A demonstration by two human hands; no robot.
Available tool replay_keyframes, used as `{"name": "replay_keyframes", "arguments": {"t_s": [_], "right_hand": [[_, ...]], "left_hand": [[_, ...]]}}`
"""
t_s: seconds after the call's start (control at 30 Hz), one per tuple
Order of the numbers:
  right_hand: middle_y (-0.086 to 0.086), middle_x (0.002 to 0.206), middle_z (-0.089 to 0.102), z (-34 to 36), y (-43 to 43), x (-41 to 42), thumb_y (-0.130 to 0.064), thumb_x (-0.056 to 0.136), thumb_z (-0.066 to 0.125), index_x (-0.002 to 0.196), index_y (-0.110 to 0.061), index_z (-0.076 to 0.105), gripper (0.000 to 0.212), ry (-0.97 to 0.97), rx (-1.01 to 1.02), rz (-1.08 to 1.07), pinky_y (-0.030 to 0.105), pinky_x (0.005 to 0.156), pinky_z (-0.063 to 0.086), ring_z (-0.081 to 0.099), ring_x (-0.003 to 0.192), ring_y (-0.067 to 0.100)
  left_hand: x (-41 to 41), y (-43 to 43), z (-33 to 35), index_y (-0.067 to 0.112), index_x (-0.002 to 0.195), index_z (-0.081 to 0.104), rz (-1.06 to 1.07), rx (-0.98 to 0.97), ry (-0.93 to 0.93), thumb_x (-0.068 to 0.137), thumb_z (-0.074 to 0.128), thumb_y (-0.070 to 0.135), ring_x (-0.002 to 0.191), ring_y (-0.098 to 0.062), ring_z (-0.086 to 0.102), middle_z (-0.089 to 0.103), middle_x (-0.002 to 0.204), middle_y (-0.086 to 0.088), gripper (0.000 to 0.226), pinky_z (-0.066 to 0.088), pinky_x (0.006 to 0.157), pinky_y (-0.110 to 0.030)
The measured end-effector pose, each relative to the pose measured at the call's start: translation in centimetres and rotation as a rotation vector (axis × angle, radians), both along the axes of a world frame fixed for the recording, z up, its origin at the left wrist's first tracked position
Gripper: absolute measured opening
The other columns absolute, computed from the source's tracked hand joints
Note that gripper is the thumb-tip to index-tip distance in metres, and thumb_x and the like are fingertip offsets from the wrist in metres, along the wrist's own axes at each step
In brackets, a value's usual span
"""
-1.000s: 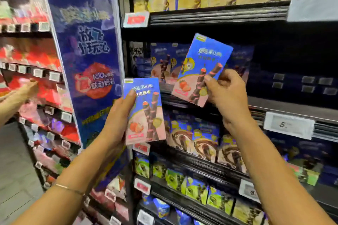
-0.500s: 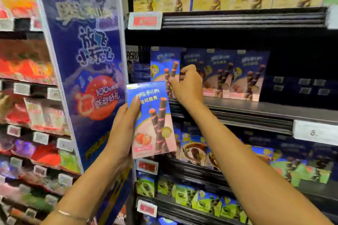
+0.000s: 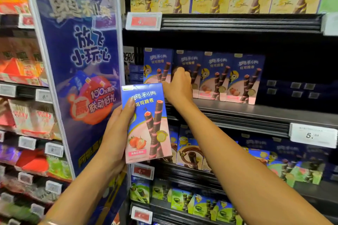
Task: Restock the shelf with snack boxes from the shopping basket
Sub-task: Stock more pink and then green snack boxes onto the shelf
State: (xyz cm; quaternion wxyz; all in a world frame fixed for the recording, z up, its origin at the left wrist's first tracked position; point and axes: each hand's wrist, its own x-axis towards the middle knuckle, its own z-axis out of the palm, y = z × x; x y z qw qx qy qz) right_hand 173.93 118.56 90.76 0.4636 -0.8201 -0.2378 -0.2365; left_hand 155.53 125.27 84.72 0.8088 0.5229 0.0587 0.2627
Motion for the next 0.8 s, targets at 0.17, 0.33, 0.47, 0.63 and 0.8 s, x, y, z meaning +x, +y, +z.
{"name": "replay_keyframes", "arguments": {"t_s": [0.17, 0.33, 0.47, 0.63, 0.8], "right_hand": [[0.01, 0.114, 0.048, 0.0, 0.0, 0.1, -0.018, 0.092, 0.07, 0.098, -0.016, 0.036, 0.035, -0.02, -0.004, -0.019, 0.038, 0.071, 0.044, 0.055, 0.095, 0.03], [0.012, 0.116, 0.051, 0.0, -0.3, 0.4, -0.021, 0.092, 0.072, 0.1, -0.014, 0.039, 0.035, -0.002, -0.019, -0.036, 0.037, 0.069, 0.042, 0.056, 0.094, 0.03], [0.007, 0.116, 0.057, 0.1, -2.2, -0.9, -0.032, 0.092, 0.073, 0.115, -0.007, 0.053, 0.039, -0.005, 0.138, 0.058, 0.035, 0.077, 0.047, 0.055, 0.097, 0.02], [0.006, 0.094, 0.071, -1.0, -6.2, -5.4, -0.062, 0.09, 0.059, 0.092, -0.01, 0.064, 0.052, 0.172, 0.346, 0.415, 0.037, 0.078, 0.054, 0.068, 0.086, 0.017], [-0.003, 0.092, 0.071, -2.6, -9.1, -8.0, -0.068, 0.066, 0.077, 0.106, -0.029, 0.061, 0.058, 0.284, 0.062, 0.502, 0.043, 0.079, 0.061, 0.071, 0.08, 0.011]], "left_hand": [[0.3, -0.1, 0.1, 0.004, 0.139, 0.058, -0.002, 0.005, -0.013, 0.084, 0.065, 0.055, 0.102, -0.042, 0.069, 0.074, 0.122, -0.022, 0.075, 0.056, 0.093, -0.057], [0.7, -0.3, 0.2, 0.003, 0.141, 0.056, -0.005, -0.001, 0.0, 0.083, 0.065, 0.055, 0.108, -0.044, 0.067, 0.073, 0.124, -0.022, 0.079, 0.055, 0.096, -0.059], [1.1, -0.3, 0.0, 0.003, 0.141, 0.057, -0.017, 0.017, -0.014, 0.083, 0.065, 0.056, 0.096, -0.037, 0.072, 0.075, 0.121, -0.02, 0.079, 0.062, 0.081, -0.046], [2.0, -0.9, 0.0, 0.01, 0.119, 0.075, -0.037, 0.042, -0.085, 0.088, 0.06, 0.054, 0.085, -0.03, 0.077, 0.077, 0.115, -0.021, 0.055, 0.063, 0.076, -0.043], [3.1, -1.8, 0.8, 0.017, 0.111, 0.08, -0.088, 0.018, -0.193, 0.098, 0.055, 0.048, 0.098, -0.032, 0.078, 0.076, 0.119, -0.019, 0.042, 0.065, 0.076, -0.041]]}}
